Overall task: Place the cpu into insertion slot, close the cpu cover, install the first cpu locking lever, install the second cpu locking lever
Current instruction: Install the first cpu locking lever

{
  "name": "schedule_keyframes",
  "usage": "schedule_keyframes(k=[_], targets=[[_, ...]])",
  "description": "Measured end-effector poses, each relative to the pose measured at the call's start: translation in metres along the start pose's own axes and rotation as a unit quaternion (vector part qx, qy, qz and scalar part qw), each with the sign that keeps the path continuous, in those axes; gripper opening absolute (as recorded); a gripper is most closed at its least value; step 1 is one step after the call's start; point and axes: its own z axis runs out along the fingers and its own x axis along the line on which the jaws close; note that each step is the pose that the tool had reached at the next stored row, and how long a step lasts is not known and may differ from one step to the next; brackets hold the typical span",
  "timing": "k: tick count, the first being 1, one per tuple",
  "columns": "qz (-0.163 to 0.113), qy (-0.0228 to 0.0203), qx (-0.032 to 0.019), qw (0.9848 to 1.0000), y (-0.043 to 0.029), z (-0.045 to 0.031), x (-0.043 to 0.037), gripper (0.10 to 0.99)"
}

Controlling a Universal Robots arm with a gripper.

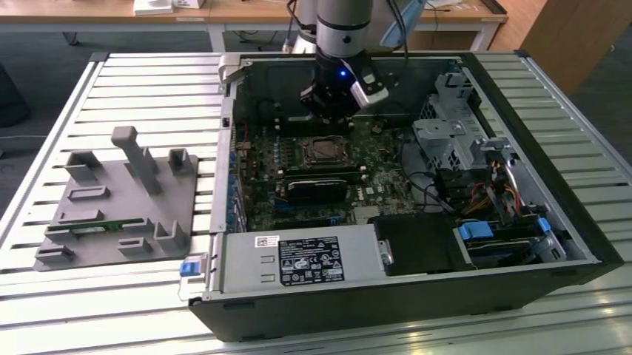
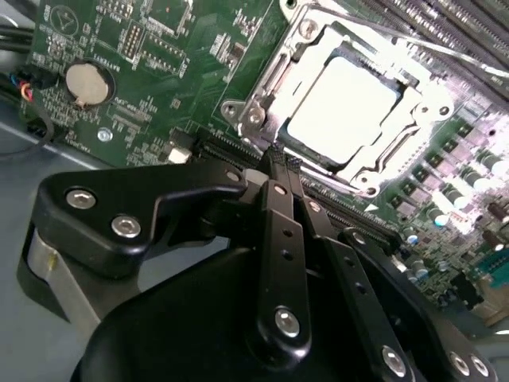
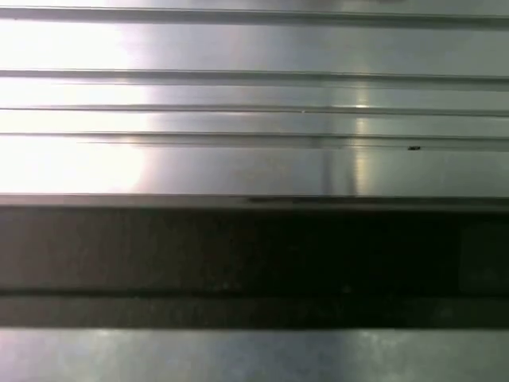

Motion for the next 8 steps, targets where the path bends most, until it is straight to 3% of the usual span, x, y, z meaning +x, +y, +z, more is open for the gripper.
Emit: schedule_keyframes(k=[8], targets=[[0.0, 0.0, -0.0003, 1.0, -0.0035, 0.0, -0.0003, 0.106]])
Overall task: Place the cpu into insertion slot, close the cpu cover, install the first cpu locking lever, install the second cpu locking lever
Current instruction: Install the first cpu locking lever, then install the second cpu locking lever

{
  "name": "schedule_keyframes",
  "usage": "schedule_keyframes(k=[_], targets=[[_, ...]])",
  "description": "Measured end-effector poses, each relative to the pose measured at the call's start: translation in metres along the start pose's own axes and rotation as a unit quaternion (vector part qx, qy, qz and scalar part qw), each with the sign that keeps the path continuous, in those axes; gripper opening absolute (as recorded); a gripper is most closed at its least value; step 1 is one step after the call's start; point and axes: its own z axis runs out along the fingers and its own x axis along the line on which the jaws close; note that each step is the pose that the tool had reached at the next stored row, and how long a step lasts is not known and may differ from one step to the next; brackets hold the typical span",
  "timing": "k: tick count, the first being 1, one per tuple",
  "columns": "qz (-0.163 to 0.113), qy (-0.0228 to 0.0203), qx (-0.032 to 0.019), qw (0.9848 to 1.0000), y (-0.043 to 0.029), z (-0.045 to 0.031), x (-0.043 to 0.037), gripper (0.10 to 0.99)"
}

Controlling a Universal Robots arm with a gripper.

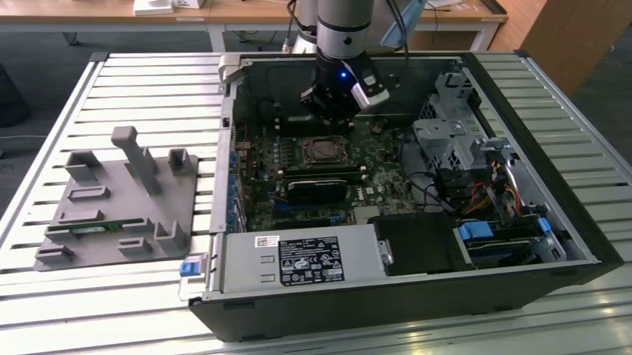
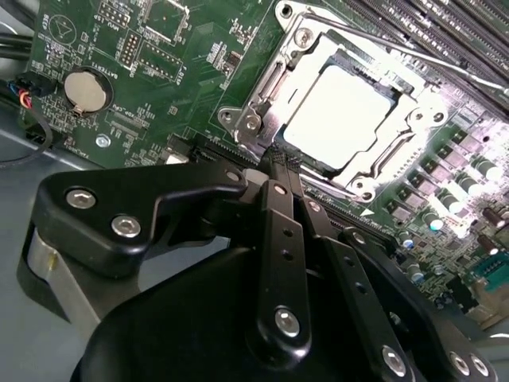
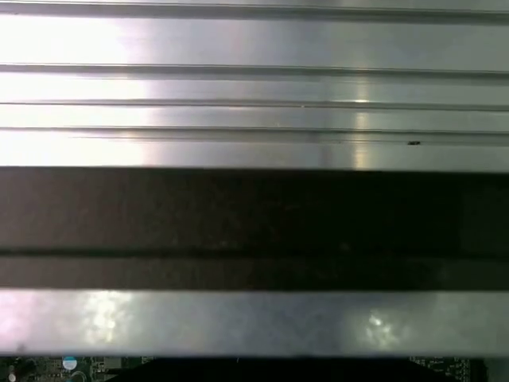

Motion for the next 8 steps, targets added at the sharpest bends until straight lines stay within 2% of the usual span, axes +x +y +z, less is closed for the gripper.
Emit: schedule_keyframes(k=[8], targets=[[0.0, 0.0, 0.0001, 1.0, -0.0019, 0.0, -0.0006, 0.106]])
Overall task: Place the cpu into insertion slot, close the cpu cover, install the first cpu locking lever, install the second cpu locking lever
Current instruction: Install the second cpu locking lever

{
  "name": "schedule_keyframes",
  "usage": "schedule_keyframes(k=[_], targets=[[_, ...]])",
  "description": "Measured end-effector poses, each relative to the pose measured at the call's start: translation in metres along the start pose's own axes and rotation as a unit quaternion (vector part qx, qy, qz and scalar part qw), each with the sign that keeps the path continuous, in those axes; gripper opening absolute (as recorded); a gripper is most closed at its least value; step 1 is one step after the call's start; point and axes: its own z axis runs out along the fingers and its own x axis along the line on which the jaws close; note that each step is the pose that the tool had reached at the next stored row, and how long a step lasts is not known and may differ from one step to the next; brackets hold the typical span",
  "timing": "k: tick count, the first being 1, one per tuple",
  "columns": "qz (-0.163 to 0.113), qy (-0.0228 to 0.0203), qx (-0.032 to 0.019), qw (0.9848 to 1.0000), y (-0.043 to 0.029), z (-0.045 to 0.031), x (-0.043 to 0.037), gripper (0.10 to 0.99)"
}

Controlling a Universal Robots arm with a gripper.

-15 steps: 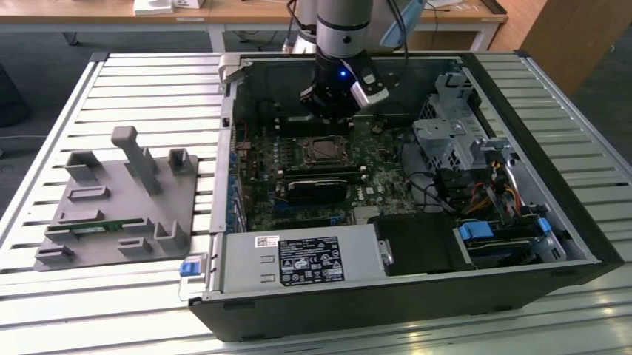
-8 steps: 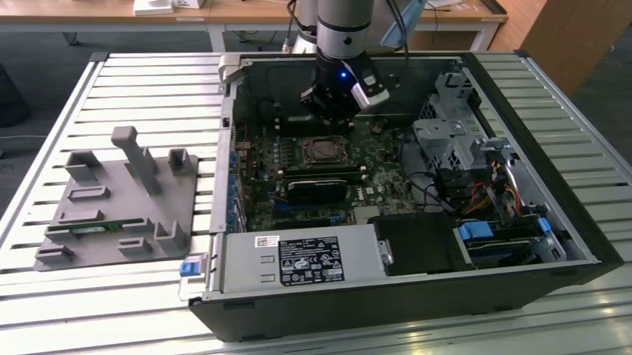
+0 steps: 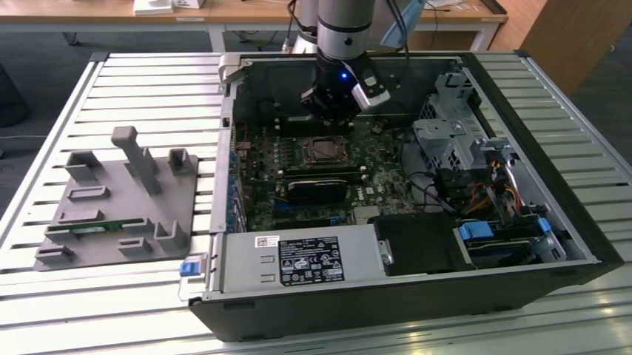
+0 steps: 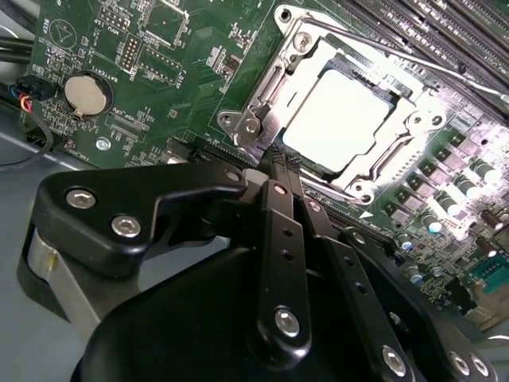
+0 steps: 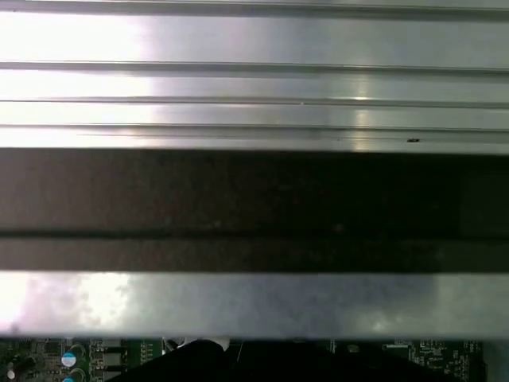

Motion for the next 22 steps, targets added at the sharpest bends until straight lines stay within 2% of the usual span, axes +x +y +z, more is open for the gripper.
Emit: schedule_keyframes(k=[14, 17, 22], targets=[[0.0, 0.0, 0.0, 1.0, -0.0088, -0.0007, -0.0002, 0.106], [0.0, 0.0, -0.0001, 1.0, -0.0087, -0.0064, -0.0003, 0.106], [0.0, 0.0, 0.0, 1.0, -0.0083, -0.0233, -0.0007, 0.106]])
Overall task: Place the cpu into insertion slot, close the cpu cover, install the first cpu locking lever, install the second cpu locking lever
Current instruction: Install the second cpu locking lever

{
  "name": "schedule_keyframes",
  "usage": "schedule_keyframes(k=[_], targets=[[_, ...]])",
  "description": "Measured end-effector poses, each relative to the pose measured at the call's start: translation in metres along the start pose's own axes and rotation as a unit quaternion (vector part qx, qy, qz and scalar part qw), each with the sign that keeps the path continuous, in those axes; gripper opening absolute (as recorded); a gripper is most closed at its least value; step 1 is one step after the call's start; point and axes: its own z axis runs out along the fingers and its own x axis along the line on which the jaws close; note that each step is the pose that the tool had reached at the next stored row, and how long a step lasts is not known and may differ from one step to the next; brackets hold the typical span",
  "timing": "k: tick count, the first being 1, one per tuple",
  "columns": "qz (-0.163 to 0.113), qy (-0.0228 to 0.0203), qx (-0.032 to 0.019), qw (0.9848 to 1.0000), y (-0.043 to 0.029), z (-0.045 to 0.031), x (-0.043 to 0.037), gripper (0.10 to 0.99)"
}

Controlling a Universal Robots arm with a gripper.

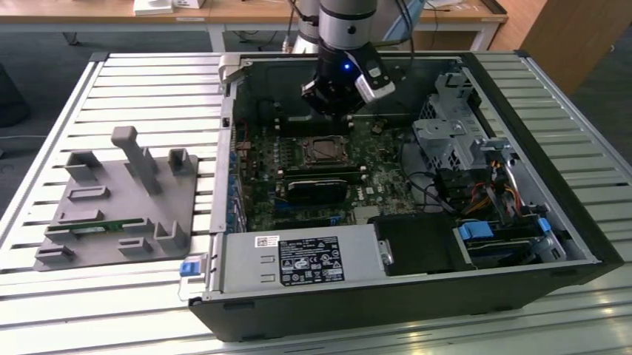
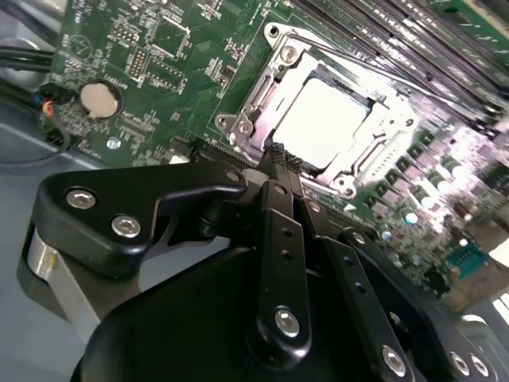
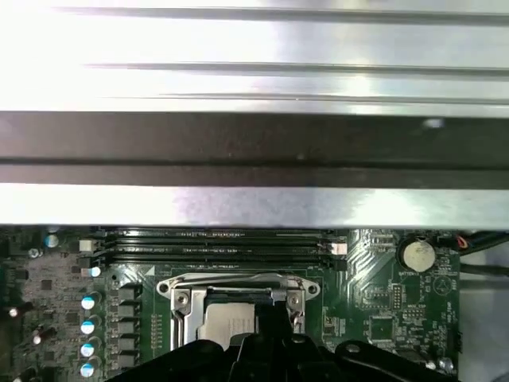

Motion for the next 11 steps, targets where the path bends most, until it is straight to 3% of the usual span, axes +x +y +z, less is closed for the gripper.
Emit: schedule_keyframes(k=[3, 7, 11], targets=[[0.0, 0.0, 0.0, 1.0, 0.0001, -0.008, -0.0001, 0.106], [0.0, 0.0019, 0.0, 1.0, -0.0015, -0.0084, -0.0003, 0.106], [0.0, 0.0056, 0.0001, 1.0, -0.0101, -0.0085, -0.0004, 0.106]])
